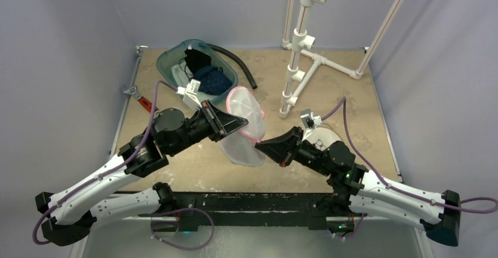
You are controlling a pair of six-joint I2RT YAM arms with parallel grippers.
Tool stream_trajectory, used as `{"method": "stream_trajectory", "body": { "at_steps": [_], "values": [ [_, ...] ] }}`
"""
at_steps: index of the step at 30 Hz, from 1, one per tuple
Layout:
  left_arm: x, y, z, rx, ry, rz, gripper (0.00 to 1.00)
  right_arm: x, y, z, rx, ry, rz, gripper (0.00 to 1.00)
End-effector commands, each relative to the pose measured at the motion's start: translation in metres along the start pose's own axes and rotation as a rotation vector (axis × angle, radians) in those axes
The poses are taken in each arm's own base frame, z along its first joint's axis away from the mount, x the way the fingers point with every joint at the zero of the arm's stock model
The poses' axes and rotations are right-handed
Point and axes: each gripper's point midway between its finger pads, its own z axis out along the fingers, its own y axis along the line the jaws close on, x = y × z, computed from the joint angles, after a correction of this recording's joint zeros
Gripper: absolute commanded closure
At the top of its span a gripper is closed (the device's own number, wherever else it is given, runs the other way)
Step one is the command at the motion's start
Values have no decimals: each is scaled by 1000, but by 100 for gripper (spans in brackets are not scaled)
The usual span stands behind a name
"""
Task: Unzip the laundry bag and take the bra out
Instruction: Unzip the laundry bag at the center of the board, then place the laundry bag at the center of the board.
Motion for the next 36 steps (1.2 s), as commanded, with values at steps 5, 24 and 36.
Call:
{"method": "stream_trajectory", "body": {
  "at_steps": [5, 24, 36],
  "values": [
    [-28, -44, -26, 98, -81, 38, 100, -16, -18, -2, 132, -42, -22, 100],
    [-34, -44, -53, 55, -83, 93, 100, -26, -81, -2, 516, -61, -52, 100],
    [-29, 8, -52, -91, -106, 108, 87, -25, -93, -14, 584, -49, -91, 100]
  ]
}}
